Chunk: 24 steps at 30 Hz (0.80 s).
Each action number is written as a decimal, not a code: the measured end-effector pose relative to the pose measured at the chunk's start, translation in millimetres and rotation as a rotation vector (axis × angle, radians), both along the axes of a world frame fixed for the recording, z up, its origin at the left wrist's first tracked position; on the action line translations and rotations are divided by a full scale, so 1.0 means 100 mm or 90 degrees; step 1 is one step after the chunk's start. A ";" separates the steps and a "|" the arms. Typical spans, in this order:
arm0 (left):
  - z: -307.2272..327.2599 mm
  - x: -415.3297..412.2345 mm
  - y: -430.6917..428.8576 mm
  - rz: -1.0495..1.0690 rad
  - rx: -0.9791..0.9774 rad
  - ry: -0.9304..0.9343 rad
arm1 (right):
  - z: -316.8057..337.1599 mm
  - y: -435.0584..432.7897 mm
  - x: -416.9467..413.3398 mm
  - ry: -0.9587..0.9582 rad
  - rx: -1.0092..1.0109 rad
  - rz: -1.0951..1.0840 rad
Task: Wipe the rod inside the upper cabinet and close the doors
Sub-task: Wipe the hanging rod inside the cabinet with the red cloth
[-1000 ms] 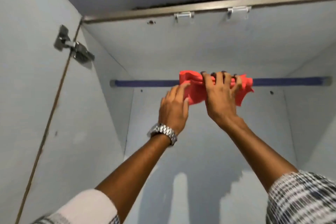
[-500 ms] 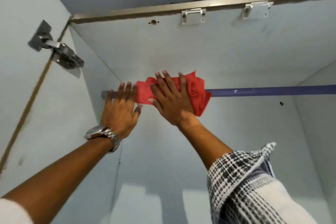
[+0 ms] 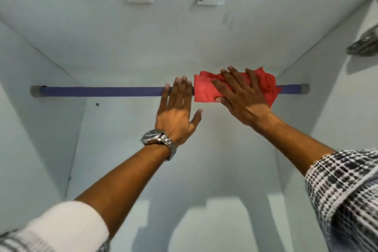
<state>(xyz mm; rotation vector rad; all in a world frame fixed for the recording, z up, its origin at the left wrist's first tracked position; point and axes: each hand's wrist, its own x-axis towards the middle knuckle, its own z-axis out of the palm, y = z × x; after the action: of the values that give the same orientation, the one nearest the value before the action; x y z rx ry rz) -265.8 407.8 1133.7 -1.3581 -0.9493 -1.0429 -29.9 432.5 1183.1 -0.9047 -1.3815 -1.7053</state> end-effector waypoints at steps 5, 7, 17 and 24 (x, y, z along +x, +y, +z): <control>-0.05 0.88 0.04 -0.018 -0.019 0.003 | -0.11 -0.06 0.71 0.038 0.087 -0.066; -0.07 1.02 0.07 0.000 -0.021 0.018 | -0.17 -0.09 0.87 0.062 0.090 -0.066; -0.07 0.13 0.07 0.034 0.035 0.061 | -0.20 -0.18 0.48 0.062 0.010 0.109; -0.08 -1.44 -0.17 0.127 0.034 -0.062 | -0.12 -0.14 -1.49 -0.008 0.012 0.118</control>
<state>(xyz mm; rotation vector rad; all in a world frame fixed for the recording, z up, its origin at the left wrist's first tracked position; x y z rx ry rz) -410.2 391.1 1125.3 -1.1519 -1.0982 -0.9806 -179.4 418.3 1171.3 -0.7330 -1.4090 -1.5834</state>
